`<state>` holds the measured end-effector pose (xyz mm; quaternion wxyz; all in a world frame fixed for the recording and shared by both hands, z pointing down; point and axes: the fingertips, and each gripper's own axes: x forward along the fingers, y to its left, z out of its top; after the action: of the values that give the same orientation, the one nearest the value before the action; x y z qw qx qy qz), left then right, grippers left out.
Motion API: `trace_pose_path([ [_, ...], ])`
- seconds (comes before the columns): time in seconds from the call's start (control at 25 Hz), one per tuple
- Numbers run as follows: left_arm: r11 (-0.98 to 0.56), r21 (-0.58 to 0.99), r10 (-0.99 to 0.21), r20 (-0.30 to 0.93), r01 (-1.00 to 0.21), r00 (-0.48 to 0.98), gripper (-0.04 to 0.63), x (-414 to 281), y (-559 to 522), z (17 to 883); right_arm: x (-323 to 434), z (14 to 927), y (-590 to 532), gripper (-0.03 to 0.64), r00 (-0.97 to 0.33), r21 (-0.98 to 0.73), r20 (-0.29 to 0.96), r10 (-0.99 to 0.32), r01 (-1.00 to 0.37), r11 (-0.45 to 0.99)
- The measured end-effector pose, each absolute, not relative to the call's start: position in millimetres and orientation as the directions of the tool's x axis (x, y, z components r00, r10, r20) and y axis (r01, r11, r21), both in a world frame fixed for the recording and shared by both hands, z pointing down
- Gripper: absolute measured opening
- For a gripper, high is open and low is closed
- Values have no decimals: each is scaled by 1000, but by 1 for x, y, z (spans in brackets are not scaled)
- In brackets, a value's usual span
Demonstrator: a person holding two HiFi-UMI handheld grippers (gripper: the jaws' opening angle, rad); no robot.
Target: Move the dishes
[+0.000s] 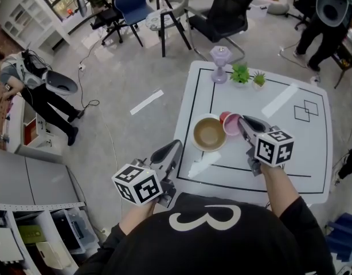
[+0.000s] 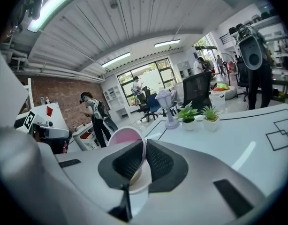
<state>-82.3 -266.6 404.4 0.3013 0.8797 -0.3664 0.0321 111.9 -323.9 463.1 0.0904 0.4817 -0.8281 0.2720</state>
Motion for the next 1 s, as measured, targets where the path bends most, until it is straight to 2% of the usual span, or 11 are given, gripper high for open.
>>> trace_pose_path([
  [0.56, -557, 520, -593, 297, -647, 749, 3, -60, -281, 416, 179, 497, -348, 37, -394, -350, 501, -771, -906, 236],
  [1.0, -554, 515, -588, 314, -654, 746, 3, -55, -285, 419, 191, 517, -352, 38, -374, -375, 554, -743, -910, 179],
])
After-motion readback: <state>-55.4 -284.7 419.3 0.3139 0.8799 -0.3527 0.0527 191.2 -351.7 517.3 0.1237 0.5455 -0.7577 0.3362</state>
